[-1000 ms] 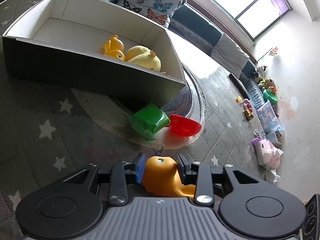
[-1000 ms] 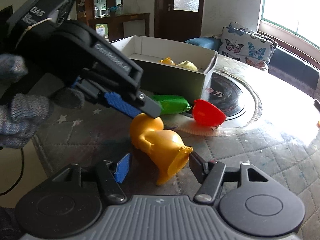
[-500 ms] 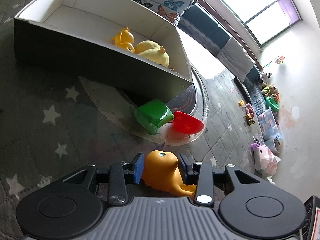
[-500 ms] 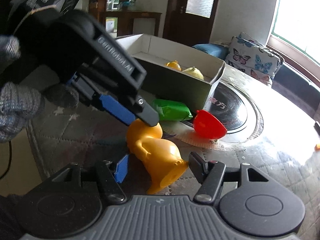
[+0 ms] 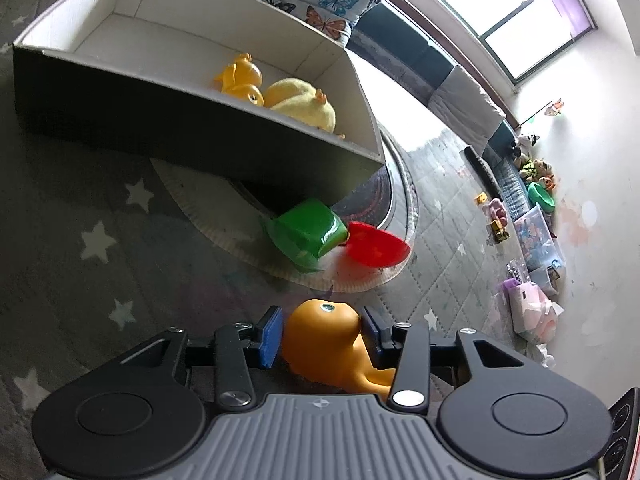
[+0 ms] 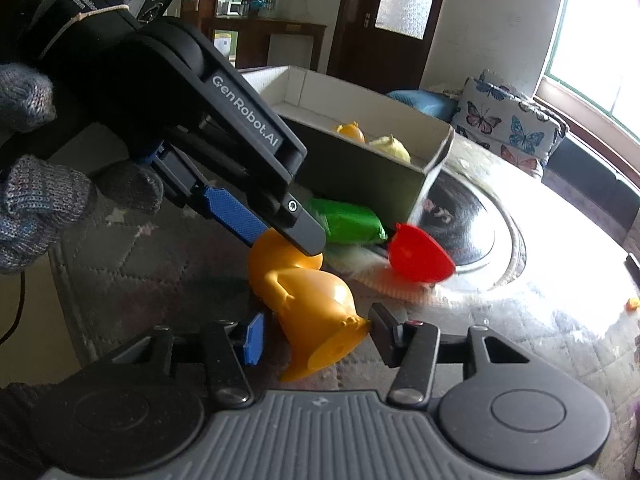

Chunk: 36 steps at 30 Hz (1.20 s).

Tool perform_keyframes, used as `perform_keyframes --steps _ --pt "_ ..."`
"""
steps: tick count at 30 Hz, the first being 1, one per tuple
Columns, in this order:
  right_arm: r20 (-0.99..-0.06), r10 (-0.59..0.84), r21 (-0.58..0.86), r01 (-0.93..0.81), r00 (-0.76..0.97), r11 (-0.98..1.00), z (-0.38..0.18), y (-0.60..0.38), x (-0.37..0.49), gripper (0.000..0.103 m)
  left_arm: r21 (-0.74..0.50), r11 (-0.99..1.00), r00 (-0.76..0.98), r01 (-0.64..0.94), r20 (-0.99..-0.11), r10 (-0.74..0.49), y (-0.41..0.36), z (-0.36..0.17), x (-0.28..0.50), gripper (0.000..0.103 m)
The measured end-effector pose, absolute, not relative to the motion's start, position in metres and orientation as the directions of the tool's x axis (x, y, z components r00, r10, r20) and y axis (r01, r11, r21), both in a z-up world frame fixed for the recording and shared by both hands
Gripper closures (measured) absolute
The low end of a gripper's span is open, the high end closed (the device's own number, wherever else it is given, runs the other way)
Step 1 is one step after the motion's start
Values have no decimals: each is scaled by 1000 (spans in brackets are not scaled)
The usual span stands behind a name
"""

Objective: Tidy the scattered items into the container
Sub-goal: 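Lift the orange duck with both grippers and carry it over the box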

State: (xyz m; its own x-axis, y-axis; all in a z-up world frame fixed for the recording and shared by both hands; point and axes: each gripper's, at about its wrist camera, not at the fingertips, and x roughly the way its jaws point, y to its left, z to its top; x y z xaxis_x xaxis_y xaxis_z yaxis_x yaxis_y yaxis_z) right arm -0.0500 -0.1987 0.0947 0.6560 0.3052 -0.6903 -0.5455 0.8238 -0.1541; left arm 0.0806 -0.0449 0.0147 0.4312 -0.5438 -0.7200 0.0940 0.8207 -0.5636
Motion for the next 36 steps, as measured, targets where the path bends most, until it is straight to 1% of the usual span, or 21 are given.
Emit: perform_keyframes --steps 9,14,19,27,36 --pt "-599 347 -222 -566 721 794 124 -170 -15 50 -562 821 543 100 -661 -518 -16 53 96 57" --pt "-546 371 -259 -573 751 778 140 -152 7 50 -538 837 626 104 -618 -475 4 81 119 57" --pt "-519 402 -261 -587 754 766 147 -127 48 50 -523 849 669 73 -606 -431 25 93 152 58" --pt "-540 434 -216 -617 722 757 133 -94 105 51 -496 868 668 17 -641 -379 46 84 203 58" --pt "-620 465 -111 -658 632 745 101 -84 148 53 -473 880 609 -52 -713 -348 59 47 233 58"
